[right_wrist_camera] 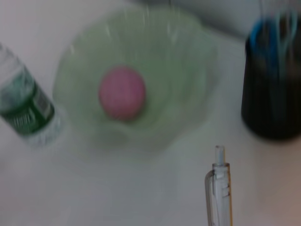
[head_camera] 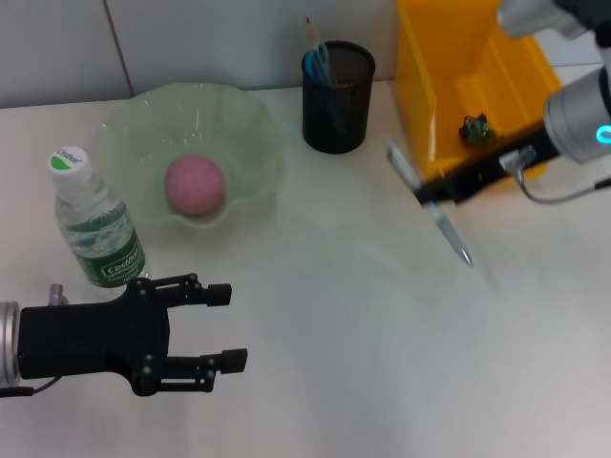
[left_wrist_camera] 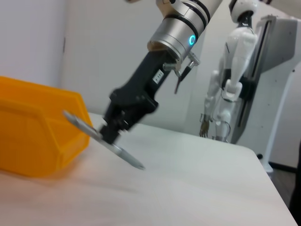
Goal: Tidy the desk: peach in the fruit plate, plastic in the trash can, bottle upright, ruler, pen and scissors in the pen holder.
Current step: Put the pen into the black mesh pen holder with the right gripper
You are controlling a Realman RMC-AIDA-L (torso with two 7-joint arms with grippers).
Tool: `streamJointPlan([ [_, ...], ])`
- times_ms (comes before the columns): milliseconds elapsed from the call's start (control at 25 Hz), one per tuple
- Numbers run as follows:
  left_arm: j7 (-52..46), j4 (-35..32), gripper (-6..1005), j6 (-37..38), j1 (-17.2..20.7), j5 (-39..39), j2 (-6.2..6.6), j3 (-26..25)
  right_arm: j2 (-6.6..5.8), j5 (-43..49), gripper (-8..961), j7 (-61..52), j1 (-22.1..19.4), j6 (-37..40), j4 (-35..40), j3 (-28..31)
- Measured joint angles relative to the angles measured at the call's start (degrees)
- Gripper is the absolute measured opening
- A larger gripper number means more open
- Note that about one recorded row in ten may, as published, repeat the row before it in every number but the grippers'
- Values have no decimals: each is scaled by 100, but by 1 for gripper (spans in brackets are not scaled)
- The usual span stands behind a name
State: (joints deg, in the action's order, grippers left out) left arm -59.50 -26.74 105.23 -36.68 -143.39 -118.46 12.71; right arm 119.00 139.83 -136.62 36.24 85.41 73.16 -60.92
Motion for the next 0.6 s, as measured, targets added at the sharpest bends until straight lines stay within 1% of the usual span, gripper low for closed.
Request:
streamJointPlan([
  [40, 0, 0, 807, 0, 0, 0, 0, 0, 0, 0, 126, 0, 0, 0, 0, 0],
  [80, -4, 25, 807, 3, 33, 121, -8, 7, 0, -276, 126, 389, -23, -262, -27, 136],
  [120, -4, 25, 807, 3, 33, 121, -8, 7, 0, -276, 126, 389, -23, -262, -27, 136],
  [160, -8, 52, 807, 2, 47, 174, -8, 13, 0, -403, 126, 582, -36, -404, -29, 170],
  [200, -35, 97, 807, -14, 65, 234, -2, 7, 0, -634, 126, 895, -55, -706, -32, 192],
  [240, -35, 97, 807, -14, 65, 234, -2, 7, 0, -634, 126, 895, -55, -706, -32, 192],
  [280, -54, 107, 807, -23, 70, 246, 3, 0, 2, -809, 126, 1139, -59, -1082, -32, 179],
  [320, -97, 111, 807, -37, 75, 250, 3, -8, 2, -809, 126, 1139, -59, -1082, -32, 179],
  [360, -144, 112, 807, -52, 78, 250, 1, -13, 4, -848, 126, 1234, -59, -1321, -33, 163],
  [400, -242, 111, 807, -79, 81, 252, -2, -14, 16, -925, 126, 1389, -63, -1767, -87, 85],
  [440, -242, 111, 807, -79, 81, 252, -2, -14, 16, -925, 126, 1389, -63, -1767, -87, 85],
  [480, -285, 108, 807, -90, 81, 255, -2, -17, 25, -1103, 126, 1610, -67, -2211, -224, -39],
  [520, -318, 101, 807, -94, 83, 262, -2, -23, 25, -1103, 126, 1610, -67, -2211, -224, -39],
  [560, -336, 95, 807, -95, 86, 268, -2, -27, 26, -1222, 126, 1728, -67, -2398, -316, -103],
  [600, -365, 91, 807, -105, 92, 291, -2, -31, 26, -1453, 127, 1916, -59, -2759, -492, -187],
])
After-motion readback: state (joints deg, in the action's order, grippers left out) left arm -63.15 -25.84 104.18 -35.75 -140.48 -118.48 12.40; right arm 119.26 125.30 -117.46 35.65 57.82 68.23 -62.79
